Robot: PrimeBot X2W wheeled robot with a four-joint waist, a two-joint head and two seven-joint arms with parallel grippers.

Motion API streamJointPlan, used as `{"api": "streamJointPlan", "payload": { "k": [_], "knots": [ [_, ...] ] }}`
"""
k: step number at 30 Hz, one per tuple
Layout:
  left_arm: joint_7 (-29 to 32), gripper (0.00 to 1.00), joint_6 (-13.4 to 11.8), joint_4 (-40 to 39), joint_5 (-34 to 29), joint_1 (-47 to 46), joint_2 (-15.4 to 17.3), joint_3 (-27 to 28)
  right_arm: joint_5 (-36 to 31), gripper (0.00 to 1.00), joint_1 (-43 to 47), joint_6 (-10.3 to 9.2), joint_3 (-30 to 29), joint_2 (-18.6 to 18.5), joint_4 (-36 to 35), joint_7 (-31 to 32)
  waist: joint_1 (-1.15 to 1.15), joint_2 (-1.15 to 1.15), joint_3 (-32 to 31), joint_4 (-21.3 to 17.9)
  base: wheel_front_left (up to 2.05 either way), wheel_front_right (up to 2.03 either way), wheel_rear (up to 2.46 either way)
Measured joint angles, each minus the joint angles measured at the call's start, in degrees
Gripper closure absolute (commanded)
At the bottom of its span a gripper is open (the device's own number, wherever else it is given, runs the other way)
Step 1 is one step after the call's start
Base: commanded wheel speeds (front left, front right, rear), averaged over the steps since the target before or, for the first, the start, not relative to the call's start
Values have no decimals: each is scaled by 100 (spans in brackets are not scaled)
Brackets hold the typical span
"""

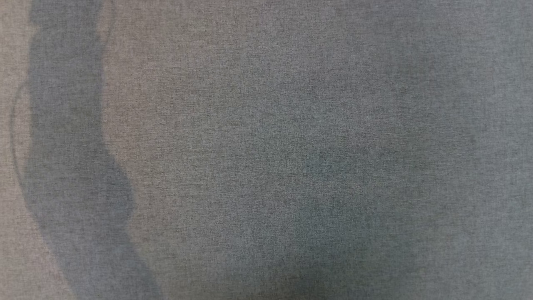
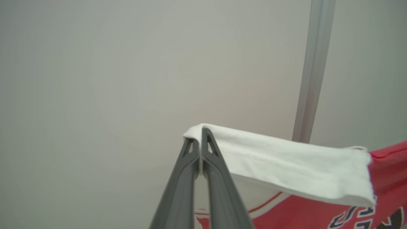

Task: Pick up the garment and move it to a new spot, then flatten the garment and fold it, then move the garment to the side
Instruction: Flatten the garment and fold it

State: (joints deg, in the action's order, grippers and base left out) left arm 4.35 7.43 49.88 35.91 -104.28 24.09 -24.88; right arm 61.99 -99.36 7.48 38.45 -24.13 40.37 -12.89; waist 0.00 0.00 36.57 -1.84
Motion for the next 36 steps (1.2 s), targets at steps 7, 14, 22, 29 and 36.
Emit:
{"api": "streamJointPlan", "payload": {
  "k": [7,14,22,29,36],
  "knots": [
    [-170,100,0,530,300,-185,-164,-290,229,100,-171,1,433,7,279,-76,0,0,-85,43,0,0,0],
    [-207,100,0,527,871,530,-69,-751,535,100,361,0,996,-70,274,-127,0,0,-398,49,0,0,0],
    [154,100,0,-20,1607,2017,372,-1537,1124,100,1731,1,1693,-200,-110,-148,0,0,-1094,10,0,0,0],
    [721,100,0,-829,2354,3471,829,-2067,1712,100,2945,0,2404,-391,-553,204,0,0,-1852,-40,0,0,0],
    [1287,100,-1,-1703,2947,4909,1299,-2399,2204,100,3927,0,3022,-818,-1067,958,0,0,-2626,-38,0,0,0]
  ]
}}
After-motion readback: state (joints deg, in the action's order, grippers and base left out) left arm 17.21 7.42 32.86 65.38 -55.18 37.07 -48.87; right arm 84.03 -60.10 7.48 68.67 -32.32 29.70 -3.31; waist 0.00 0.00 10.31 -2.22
